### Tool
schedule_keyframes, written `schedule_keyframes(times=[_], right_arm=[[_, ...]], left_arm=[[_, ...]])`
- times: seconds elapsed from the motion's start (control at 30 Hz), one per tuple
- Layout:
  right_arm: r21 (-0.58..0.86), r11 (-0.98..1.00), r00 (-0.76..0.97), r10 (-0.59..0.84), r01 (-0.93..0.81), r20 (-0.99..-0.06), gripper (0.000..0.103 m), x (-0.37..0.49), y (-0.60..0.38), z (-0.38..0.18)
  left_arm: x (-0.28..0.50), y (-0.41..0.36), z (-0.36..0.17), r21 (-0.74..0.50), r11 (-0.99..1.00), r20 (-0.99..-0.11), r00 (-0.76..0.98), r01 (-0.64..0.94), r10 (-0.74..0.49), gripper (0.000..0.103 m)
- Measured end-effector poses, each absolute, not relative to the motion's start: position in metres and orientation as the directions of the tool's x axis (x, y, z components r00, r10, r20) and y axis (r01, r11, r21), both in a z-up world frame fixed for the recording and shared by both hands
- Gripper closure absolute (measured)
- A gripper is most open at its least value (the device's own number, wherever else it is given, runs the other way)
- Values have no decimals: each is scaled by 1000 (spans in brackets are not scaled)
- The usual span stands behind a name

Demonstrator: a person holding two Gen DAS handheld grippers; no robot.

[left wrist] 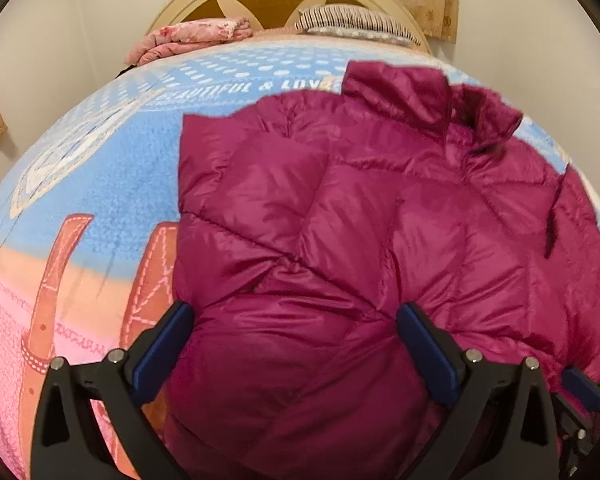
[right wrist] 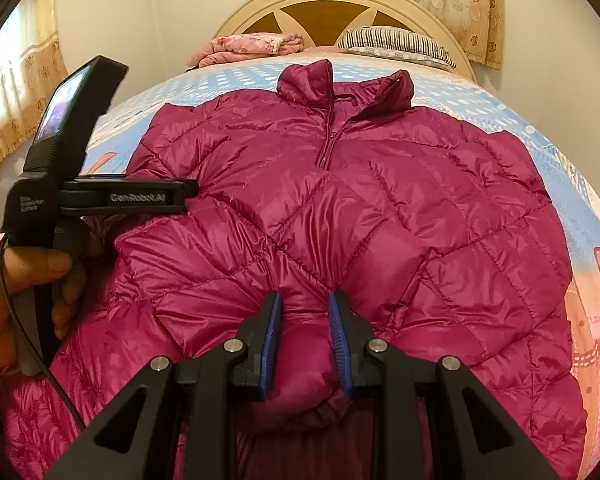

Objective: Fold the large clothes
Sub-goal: 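Grasp the jacket hem at its middle with the right tool, then lift the hem with the right tool toward the collar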

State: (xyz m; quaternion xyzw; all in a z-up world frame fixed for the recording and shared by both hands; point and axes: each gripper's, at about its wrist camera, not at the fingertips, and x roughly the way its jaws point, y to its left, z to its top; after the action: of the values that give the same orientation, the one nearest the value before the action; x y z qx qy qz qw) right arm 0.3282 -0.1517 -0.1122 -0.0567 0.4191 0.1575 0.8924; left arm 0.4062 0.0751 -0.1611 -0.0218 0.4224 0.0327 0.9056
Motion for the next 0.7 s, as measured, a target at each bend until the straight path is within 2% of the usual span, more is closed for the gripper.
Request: schedule_keyframes(times=[0.23,0.47,0.7], right_arm=[[64,942,597,260,-328,-759,77,328,-156,-113],[105,939,593,291,-328,-751,77,329,-162,-113],[121,936,587,303,-330,-751,76,331,-163,-112]], left_arm=[[393,64,-117,-56,997,-683,730,-61,6,0],[417,44,-162,-11,1000,-768,640,-26,8,0],[417,48,-168,-47,999,-776,630,-15,-27,0]])
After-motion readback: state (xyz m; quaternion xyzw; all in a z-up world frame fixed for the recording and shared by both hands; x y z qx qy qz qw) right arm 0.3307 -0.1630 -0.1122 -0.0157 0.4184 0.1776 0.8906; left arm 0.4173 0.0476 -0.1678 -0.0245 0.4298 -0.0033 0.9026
